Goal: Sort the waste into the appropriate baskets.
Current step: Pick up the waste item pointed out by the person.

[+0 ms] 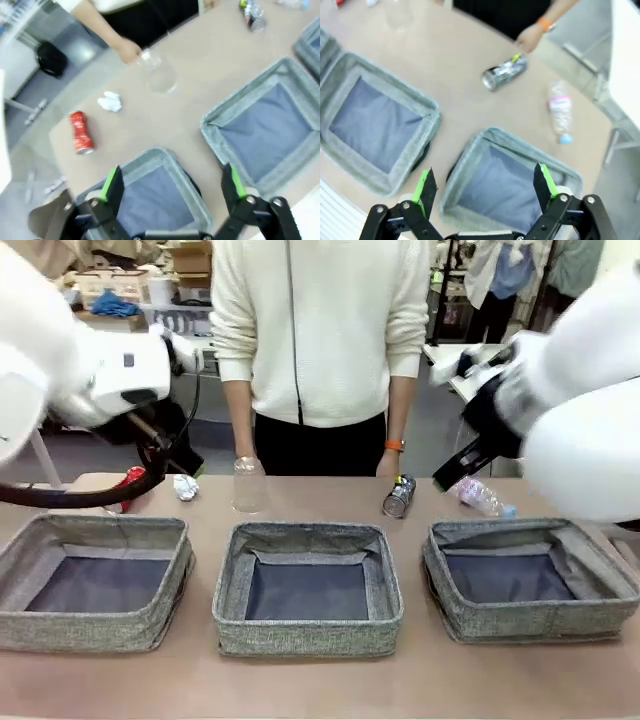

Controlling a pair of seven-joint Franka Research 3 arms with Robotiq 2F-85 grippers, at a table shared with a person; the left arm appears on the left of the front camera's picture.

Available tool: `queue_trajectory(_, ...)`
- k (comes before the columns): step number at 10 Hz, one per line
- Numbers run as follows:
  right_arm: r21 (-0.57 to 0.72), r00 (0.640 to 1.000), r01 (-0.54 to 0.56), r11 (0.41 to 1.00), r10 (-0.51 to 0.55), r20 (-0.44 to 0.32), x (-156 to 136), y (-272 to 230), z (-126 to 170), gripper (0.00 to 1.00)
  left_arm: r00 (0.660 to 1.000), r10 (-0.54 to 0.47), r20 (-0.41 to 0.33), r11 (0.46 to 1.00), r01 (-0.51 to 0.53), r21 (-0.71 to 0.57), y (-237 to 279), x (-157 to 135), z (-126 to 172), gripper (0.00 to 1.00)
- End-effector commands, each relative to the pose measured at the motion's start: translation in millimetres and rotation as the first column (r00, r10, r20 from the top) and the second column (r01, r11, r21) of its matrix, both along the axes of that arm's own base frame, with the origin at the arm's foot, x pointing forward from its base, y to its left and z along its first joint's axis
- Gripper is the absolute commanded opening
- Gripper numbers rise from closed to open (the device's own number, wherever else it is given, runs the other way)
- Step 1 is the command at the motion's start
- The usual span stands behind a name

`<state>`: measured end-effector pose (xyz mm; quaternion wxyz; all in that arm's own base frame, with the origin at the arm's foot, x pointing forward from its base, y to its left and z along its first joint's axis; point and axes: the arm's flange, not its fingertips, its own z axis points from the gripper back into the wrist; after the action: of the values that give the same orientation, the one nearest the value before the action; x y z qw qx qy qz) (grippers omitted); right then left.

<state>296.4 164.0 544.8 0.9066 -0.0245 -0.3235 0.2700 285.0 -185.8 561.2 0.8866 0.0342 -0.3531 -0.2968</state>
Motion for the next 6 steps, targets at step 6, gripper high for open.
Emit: queue_trajectory(6, 0.217, 0.978, 0.152, 0.964, -0.115, -0.173, -49.3, -43.0, -1.8, 1.0, 0.937, -0.344, -0.066, 0.802, 0.256, -0.539, 25.9, -20.3, 10.4, 1.0)
